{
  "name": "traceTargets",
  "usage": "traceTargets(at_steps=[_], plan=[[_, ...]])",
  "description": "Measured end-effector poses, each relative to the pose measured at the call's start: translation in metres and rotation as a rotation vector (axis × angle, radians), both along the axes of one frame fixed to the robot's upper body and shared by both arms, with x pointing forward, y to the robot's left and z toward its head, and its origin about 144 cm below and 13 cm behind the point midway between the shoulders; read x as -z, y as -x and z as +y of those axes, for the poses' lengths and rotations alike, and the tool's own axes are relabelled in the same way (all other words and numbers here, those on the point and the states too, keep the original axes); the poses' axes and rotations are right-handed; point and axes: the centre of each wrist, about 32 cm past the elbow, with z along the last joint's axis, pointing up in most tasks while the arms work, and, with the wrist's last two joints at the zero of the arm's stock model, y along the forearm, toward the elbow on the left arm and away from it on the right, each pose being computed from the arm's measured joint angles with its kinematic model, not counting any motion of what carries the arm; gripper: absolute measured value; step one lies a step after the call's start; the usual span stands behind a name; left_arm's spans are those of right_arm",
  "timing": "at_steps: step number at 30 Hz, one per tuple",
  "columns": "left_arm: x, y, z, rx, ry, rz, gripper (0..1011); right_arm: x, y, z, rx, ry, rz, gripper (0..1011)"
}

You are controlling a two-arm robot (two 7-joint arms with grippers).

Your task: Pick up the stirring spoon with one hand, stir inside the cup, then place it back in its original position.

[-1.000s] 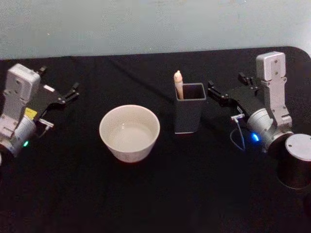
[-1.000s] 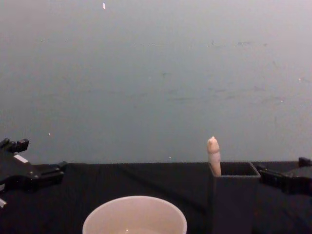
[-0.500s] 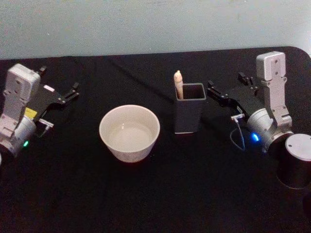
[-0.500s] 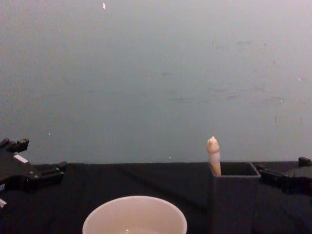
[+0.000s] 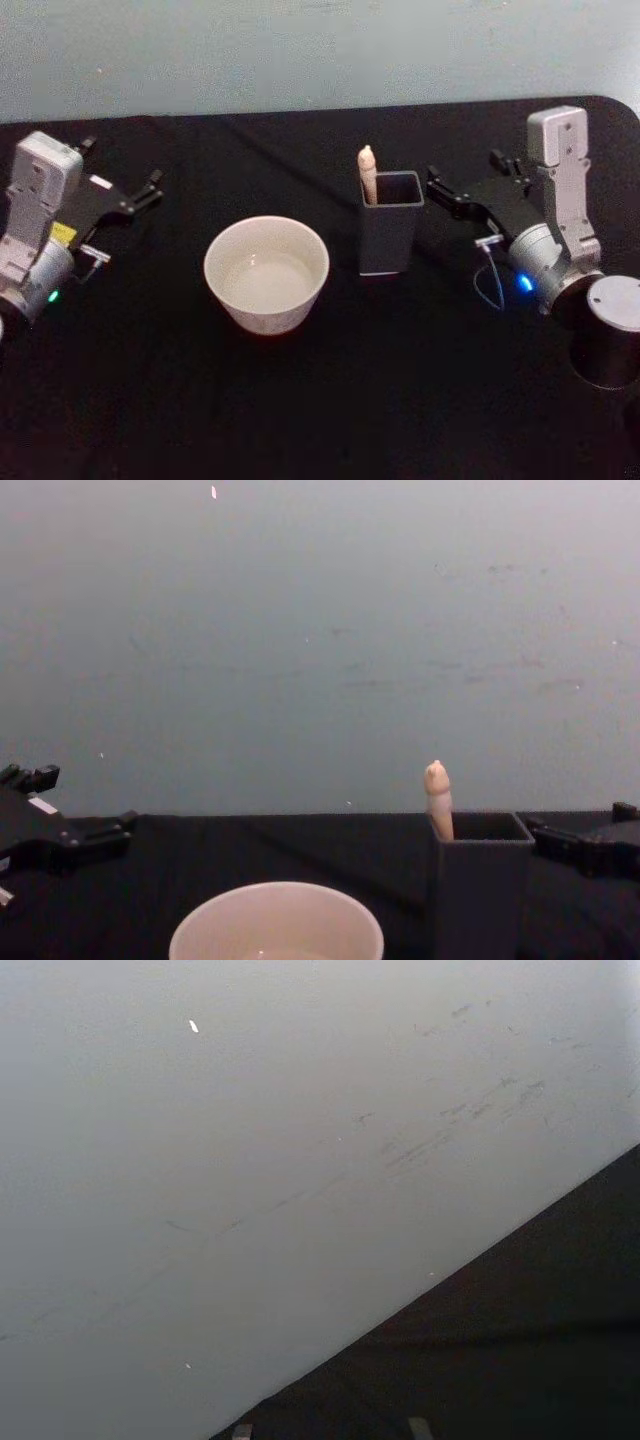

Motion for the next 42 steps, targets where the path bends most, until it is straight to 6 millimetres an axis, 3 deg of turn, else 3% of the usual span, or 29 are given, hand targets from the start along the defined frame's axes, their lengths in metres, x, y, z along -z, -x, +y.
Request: traceTargets(at_steps=[42], plan=[[0.0000, 0.0000, 0.0000, 0.000, 0.000, 0.000, 1001, 0.0000, 0.0000, 0.0000, 0.000, 0.000, 0.000, 1002]])
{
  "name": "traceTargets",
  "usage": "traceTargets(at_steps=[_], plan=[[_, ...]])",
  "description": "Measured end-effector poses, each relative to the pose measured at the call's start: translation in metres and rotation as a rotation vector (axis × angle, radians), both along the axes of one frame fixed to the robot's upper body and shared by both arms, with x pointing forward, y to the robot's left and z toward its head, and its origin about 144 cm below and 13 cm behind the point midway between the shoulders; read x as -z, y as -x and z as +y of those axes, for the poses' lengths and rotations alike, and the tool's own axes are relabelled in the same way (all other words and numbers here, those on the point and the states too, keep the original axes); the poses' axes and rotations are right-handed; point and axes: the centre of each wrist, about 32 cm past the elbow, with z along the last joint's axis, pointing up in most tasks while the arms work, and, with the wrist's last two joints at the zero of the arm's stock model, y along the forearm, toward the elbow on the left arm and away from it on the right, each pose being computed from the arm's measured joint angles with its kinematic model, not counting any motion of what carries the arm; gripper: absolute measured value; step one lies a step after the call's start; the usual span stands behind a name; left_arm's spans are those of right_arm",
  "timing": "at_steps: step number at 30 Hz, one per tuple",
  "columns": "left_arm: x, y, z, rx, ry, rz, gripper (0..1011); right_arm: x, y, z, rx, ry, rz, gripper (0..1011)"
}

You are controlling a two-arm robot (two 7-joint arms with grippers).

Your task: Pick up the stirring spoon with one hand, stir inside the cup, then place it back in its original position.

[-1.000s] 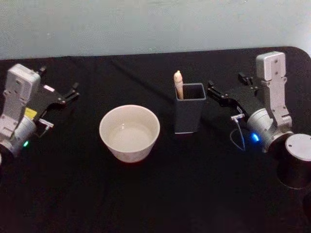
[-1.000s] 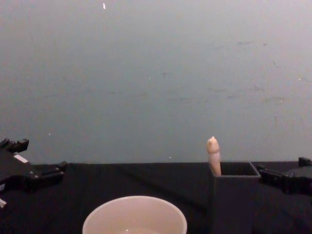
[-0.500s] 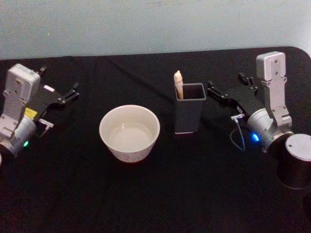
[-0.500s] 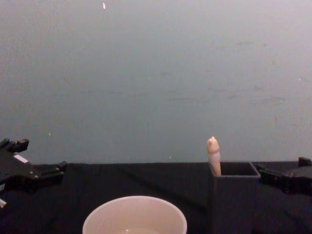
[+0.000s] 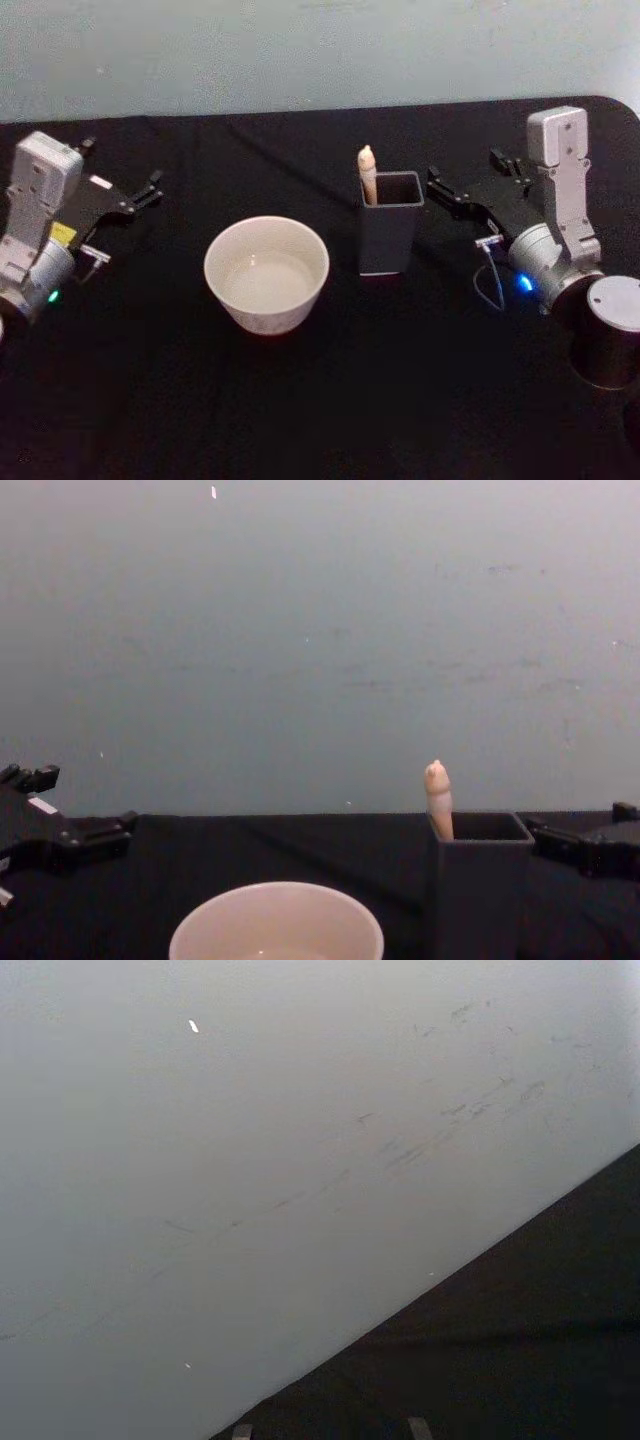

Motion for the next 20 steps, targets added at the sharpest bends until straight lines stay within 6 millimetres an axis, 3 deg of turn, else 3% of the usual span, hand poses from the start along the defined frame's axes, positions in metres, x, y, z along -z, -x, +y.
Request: traceTargets(at_steps=[20], plan=[[0.0000, 0.0000, 0.0000, 0.000, 0.000, 0.000, 1001, 0.0000, 0.0000, 0.0000, 0.000, 0.000, 0.000, 1002]])
